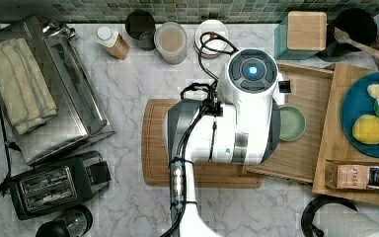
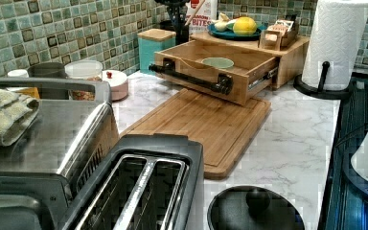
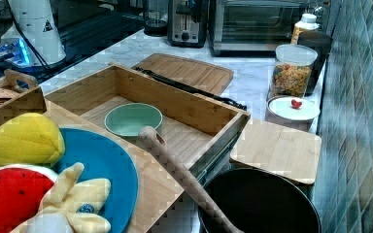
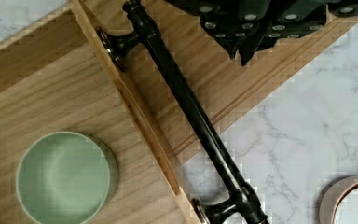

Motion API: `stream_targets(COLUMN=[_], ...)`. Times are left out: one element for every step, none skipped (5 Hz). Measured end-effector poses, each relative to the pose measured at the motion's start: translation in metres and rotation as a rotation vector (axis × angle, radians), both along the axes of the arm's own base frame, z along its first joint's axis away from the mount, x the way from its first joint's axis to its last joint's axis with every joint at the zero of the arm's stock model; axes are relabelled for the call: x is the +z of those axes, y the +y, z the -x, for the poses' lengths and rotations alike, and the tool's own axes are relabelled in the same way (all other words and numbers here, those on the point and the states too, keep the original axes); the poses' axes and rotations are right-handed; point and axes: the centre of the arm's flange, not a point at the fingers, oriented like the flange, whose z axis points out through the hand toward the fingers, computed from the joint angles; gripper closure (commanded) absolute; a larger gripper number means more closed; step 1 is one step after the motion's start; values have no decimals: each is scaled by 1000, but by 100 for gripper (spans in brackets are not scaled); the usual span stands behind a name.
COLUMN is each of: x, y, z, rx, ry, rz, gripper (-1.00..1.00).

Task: Close the drawer.

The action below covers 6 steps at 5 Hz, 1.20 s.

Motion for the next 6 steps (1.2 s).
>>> stream_targets(x=[-18, -40, -66, -91, -103, -107], y=[4, 17, 33, 44, 58, 76], z=[-12, -25, -27, -25, -32, -35], rx=[9, 34, 61, 95, 162, 278], ry=[-29, -63, -3, 53, 2, -19], rz=[2, 2, -4, 13, 52, 58], gripper=[100, 100, 100, 100, 100, 100])
